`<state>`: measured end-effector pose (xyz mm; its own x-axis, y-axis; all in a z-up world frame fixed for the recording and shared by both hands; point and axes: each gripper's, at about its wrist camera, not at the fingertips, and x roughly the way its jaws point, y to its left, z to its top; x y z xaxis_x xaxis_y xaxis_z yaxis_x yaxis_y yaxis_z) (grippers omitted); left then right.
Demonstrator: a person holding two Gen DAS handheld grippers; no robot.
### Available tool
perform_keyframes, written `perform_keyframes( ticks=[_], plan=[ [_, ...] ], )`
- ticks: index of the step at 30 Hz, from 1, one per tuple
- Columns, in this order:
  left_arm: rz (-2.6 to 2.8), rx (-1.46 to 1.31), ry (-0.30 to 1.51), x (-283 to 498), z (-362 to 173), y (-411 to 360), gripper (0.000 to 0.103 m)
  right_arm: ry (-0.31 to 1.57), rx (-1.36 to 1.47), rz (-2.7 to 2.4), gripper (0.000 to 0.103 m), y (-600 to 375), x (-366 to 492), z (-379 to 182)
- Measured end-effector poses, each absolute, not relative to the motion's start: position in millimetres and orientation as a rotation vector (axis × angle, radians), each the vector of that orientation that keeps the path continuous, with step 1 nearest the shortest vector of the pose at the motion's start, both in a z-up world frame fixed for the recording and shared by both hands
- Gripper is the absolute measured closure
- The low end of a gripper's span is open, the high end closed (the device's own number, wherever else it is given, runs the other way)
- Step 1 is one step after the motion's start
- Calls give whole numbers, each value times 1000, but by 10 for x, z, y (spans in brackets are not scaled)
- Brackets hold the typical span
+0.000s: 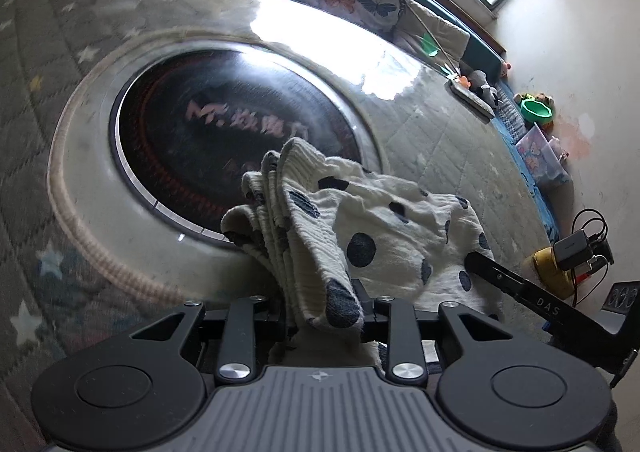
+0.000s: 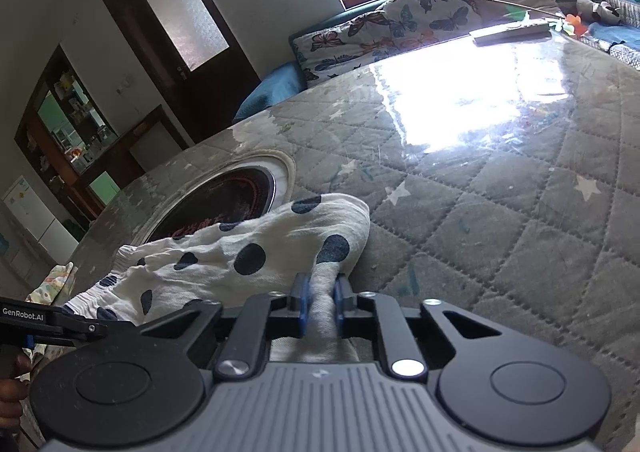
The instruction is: Fold clothes
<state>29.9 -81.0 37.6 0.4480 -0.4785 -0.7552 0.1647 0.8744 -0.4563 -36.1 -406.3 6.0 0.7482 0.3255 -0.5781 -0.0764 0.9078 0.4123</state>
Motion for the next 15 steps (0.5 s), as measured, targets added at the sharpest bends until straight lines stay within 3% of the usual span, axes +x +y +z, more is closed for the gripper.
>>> perform_keyframes(
  ticks=[15],
  plan=[
    [-587,-230,992,1005,727,-1752,74,548,267,84,98,-4447,-225,704]
  ],
)
